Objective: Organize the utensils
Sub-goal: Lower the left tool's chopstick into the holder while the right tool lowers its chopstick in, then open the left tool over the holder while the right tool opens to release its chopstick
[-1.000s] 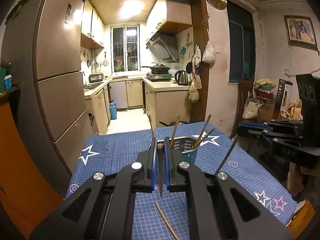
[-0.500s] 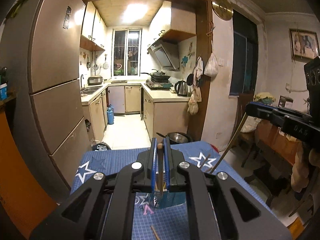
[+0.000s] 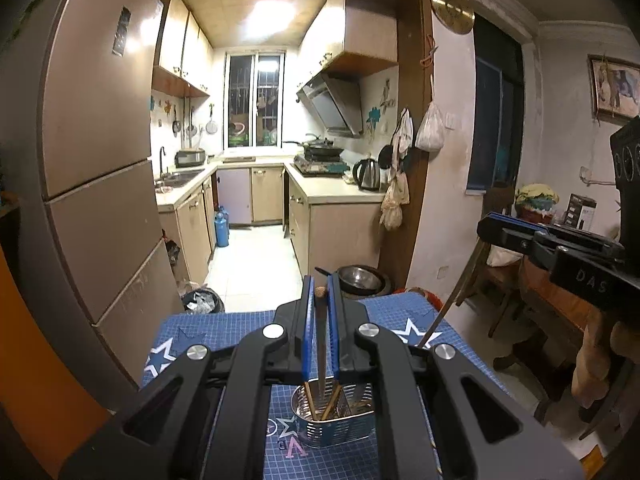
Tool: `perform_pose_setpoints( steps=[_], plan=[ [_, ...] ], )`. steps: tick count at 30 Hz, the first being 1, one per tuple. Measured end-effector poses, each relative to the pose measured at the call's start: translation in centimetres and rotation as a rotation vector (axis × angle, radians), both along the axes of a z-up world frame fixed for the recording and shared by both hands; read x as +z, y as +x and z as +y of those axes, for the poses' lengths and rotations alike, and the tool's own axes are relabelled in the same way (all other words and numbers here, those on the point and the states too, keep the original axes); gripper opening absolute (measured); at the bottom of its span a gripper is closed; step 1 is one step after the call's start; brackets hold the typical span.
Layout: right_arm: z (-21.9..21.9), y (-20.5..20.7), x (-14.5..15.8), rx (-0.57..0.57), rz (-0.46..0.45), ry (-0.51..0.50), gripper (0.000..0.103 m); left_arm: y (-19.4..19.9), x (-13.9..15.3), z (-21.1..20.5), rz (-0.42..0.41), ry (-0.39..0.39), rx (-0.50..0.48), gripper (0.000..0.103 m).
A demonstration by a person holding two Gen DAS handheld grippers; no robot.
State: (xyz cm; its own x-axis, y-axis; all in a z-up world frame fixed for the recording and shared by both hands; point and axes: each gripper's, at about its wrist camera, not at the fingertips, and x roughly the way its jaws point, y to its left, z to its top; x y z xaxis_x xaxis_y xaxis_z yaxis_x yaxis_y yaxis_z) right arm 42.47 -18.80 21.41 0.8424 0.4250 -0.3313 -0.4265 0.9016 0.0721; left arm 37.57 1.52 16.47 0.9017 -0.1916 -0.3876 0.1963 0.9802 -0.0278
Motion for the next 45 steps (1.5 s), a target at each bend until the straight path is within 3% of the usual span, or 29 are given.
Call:
perform_pose_setpoints(
  steps=[16, 34, 39, 45],
  plan=[
    [0.8, 4.3, -5.6, 0.016, 0.078, 0.003, 0.007, 4.1, -5.4, 0.4, 0.088, 0.006, 0.006, 0.005],
    [1.4, 5.1, -8.4, 0.021, 0.122, -0.011, 0.008, 4.6, -6.2, -0.2, 0.104, 0.013, -0.016, 0.006],
    [1.2, 4.8, -8.5, 0.021, 0.111, -0.020, 0.008, 4.4, -6.5, -0.1, 0.103, 0.011, -0.010, 0.018],
    [1.2, 4.1, -8.5, 0.029, 0.103, -0.018, 0.008, 4.1, -7.0, -0.4, 0.108, 0.017, -0.014, 0.020]
  ],
)
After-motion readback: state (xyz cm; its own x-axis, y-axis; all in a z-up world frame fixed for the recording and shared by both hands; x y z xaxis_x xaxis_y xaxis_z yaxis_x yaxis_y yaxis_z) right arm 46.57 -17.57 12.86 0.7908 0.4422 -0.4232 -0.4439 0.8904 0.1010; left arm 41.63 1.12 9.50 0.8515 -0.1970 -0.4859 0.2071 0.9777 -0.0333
